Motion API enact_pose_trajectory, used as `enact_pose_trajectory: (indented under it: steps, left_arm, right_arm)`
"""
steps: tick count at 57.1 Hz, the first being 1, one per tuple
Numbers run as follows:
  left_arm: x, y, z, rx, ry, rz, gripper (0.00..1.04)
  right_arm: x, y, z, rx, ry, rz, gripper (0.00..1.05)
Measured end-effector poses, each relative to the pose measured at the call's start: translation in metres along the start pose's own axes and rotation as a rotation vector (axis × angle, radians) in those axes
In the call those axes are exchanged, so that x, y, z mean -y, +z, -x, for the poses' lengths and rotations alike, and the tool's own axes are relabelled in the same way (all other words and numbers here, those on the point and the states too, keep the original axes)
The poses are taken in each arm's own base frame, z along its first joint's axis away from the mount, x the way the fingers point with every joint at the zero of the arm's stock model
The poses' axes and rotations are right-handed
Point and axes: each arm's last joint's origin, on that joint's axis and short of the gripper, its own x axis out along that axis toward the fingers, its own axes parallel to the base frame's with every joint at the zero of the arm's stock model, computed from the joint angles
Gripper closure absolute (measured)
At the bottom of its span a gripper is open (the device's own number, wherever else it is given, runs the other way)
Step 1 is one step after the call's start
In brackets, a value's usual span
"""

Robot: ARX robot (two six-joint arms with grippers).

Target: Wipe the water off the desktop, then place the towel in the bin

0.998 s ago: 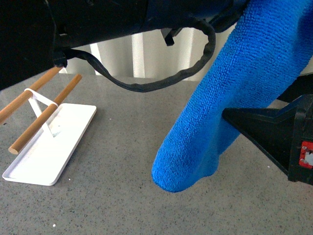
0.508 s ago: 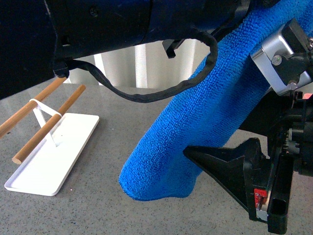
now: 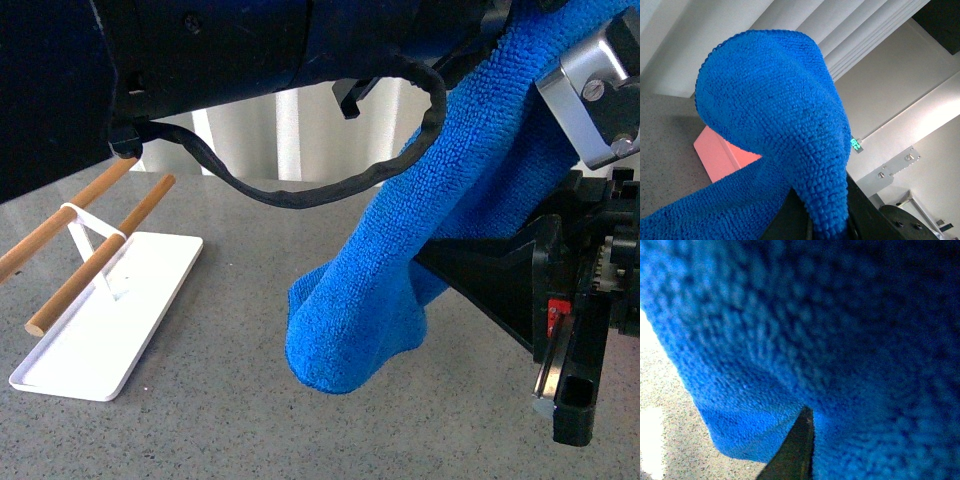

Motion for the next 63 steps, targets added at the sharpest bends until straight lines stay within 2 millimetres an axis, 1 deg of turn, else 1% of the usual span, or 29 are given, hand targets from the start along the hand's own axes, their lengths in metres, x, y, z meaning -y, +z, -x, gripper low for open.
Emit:
enact_pose_trajectory:
  steps: [1, 3, 18, 28, 29, 30, 32, 36, 38, 42, 45, 46, 49, 50, 53, 59, 60, 61, 63]
  left_arm:
    - [0.000, 0.000, 0.000, 0.000, 0.000, 0.000, 1.00]
    - [0.000, 0.000, 0.000, 0.000, 0.000, 0.000, 1.00]
    - [0.000, 0.000, 0.000, -0.003, -0.003, 0.000, 1.00]
    - [-0.003, 0.000, 0.001, -0.016, 0.014, 0.005, 0.99]
    - [-0.004, 0.000, 0.001, -0.018, 0.020, 0.006, 0.95]
    - [-0.005, 0.000, 0.001, -0.021, 0.031, 0.008, 0.89]
    - [-0.007, 0.000, 0.002, -0.022, 0.040, 0.008, 0.86]
    - [-0.014, 0.000, 0.003, -0.026, 0.068, 0.012, 0.71]
    - [-0.016, 0.001, 0.003, -0.025, 0.081, 0.013, 0.68]
    - [-0.026, 0.003, 0.005, -0.024, 0.120, 0.018, 0.55]
    - [-0.031, 0.005, 0.007, -0.021, 0.136, 0.021, 0.50]
    - [-0.034, 0.006, 0.008, -0.019, 0.147, 0.022, 0.46]
    - [-0.040, 0.009, 0.010, -0.012, 0.163, 0.021, 0.41]
    - [-0.043, 0.011, 0.011, -0.008, 0.176, 0.022, 0.37]
    - [-0.049, 0.015, 0.014, -0.002, 0.193, 0.022, 0.32]
    - [-0.066, 0.031, 0.024, 0.024, 0.249, 0.005, 0.11]
    - [-0.070, 0.036, 0.026, 0.030, 0.260, -0.001, 0.06]
    - [-0.072, 0.039, 0.028, 0.034, 0.269, -0.008, 0.05]
    - [-0.077, 0.045, 0.032, 0.042, 0.285, -0.016, 0.07]
  right_arm:
    - [0.000, 0.000, 0.000, 0.001, 0.000, -0.001, 0.99]
    - [0.000, 0.000, 0.000, 0.003, 0.000, 0.000, 1.02]
    - [0.002, -0.001, 0.003, 0.011, 0.001, -0.006, 1.01]
    - [0.006, 0.001, 0.010, 0.014, -0.008, -0.012, 1.01]
    - [0.006, 0.001, 0.010, 0.013, -0.009, -0.013, 1.01]
    - [0.007, 0.002, 0.012, 0.012, -0.010, -0.013, 1.01]
    - [0.007, 0.002, 0.013, 0.010, -0.013, -0.015, 1.01]
    - [0.009, 0.003, 0.016, 0.011, -0.011, -0.016, 1.01]
    - [0.010, 0.004, 0.018, 0.011, -0.013, -0.016, 1.01]
    - [0.011, 0.004, 0.021, 0.011, -0.014, -0.015, 1.01]
    - [0.013, 0.004, 0.024, 0.007, -0.015, -0.017, 1.01]
    - [0.013, 0.004, 0.025, 0.007, -0.015, -0.019, 1.01]
    - [0.015, 0.005, 0.028, 0.007, -0.019, -0.018, 1.01]
    - [0.015, 0.005, 0.028, 0.007, -0.021, -0.018, 1.01]
    - [0.017, 0.004, 0.031, 0.006, -0.029, -0.020, 1.01]
    - [0.023, 0.005, 0.038, 0.007, -0.043, -0.022, 1.01]
    - [0.024, 0.005, 0.040, 0.008, -0.046, -0.022, 1.01]
    - [0.025, 0.006, 0.041, 0.009, -0.046, -0.021, 1.01]
    - [0.026, 0.007, 0.045, 0.011, -0.048, -0.019, 1.01]
